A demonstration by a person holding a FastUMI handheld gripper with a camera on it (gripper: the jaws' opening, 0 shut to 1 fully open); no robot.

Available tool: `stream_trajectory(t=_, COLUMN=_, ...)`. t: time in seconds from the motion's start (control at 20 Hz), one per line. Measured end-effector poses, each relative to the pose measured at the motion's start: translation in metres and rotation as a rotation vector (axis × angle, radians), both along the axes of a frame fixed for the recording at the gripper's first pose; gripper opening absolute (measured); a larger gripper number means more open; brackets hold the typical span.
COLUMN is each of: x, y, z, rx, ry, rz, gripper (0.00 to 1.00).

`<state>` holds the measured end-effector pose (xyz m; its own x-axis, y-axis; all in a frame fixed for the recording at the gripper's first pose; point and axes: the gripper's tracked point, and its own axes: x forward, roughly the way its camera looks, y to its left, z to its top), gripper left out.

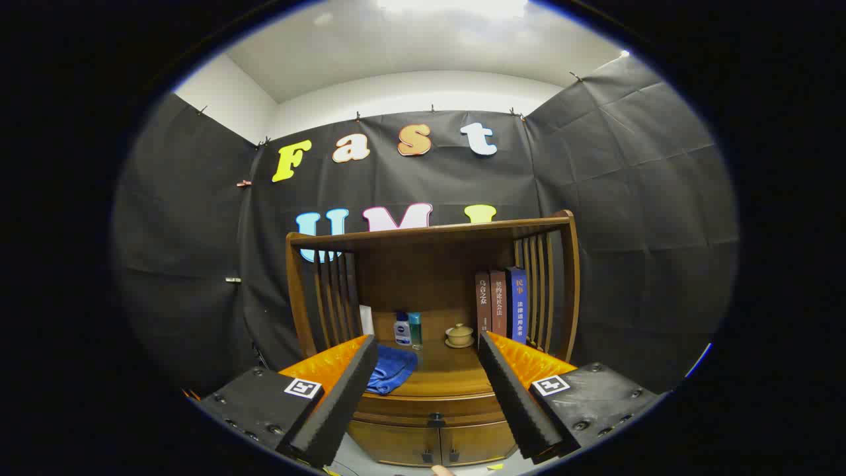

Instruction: Pull open the drawer, take out the items inside it, and place them on the countertop above the cabinet.

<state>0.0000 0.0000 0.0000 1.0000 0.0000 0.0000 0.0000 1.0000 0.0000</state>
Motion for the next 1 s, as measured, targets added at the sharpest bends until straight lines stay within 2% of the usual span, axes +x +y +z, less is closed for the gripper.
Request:
stream_trajectory(t=0.65, x=0.015, y=0.004, z=-0.003, rx=-0.048, ry=0.029, rz=0.016, gripper=1.00)
stream_trajectory(t=1.0, x=0.017, y=0.002, z=-0.008, rx=-0.027, ry=0.036, rz=0.017, gripper=1.00)
